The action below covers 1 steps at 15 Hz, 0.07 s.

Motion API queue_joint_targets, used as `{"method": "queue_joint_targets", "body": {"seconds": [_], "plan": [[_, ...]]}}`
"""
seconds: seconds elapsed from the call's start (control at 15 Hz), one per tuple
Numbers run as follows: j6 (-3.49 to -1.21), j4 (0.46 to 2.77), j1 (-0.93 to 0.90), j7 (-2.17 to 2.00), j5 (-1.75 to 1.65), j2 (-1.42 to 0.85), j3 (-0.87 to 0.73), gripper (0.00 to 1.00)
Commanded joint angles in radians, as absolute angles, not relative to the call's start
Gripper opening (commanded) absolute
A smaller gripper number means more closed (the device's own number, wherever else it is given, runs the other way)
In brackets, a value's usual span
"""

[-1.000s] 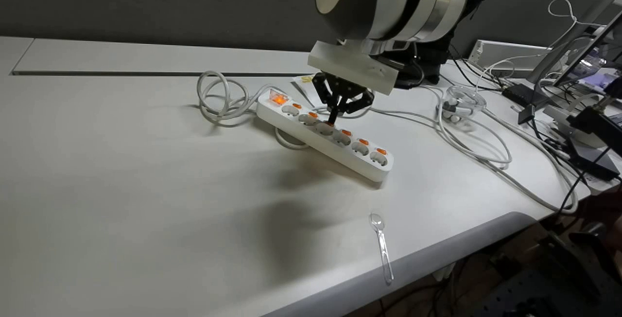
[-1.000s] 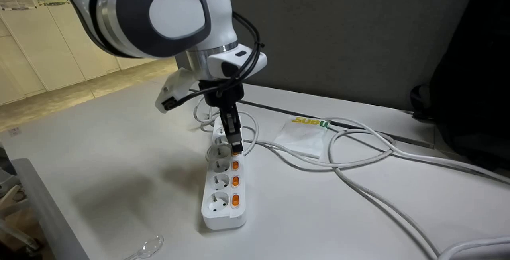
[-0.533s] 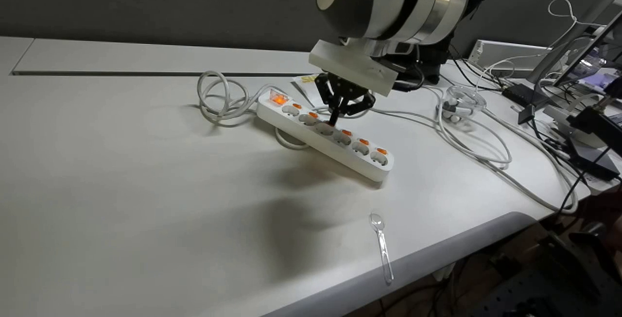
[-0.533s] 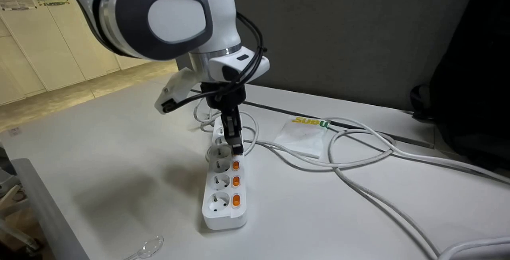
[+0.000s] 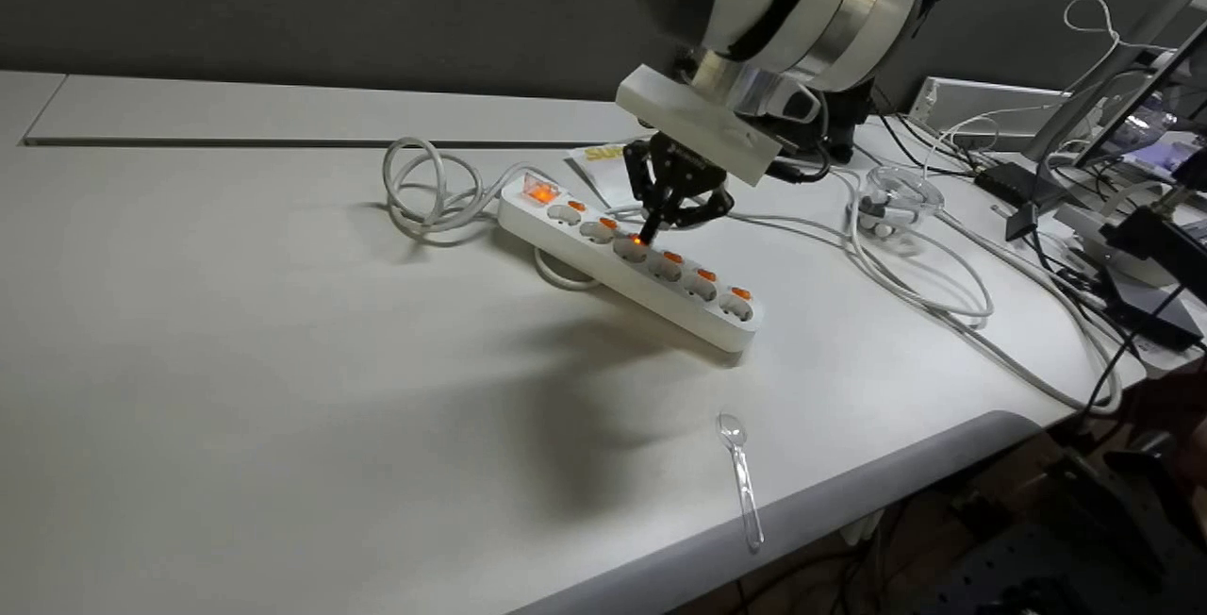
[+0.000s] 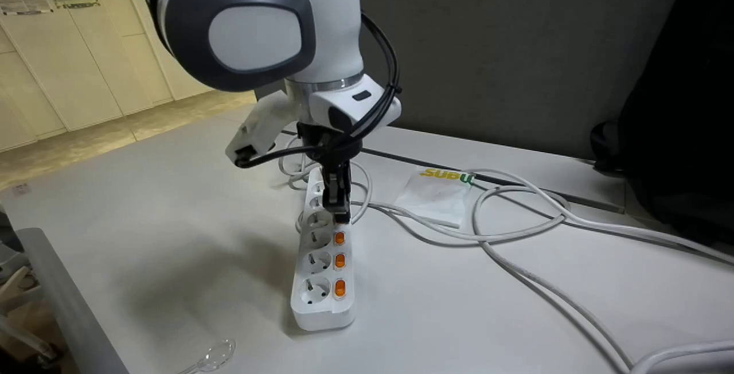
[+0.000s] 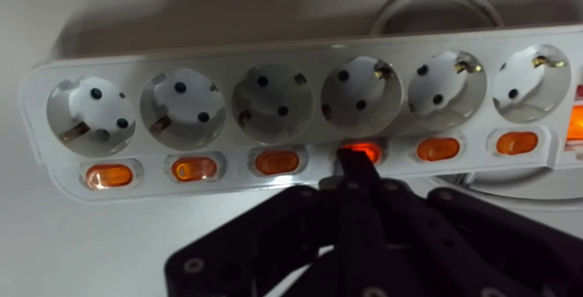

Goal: Turn on the middle switch

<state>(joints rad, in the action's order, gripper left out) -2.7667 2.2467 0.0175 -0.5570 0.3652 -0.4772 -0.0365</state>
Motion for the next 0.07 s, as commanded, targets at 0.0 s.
{"method": "queue_joint_targets", "body": {"seconds": [0.0], "plan": [[-2.729, 2.219, 0.104, -0.451, 0.497, -0.547, 0.039, 0.00]]}}
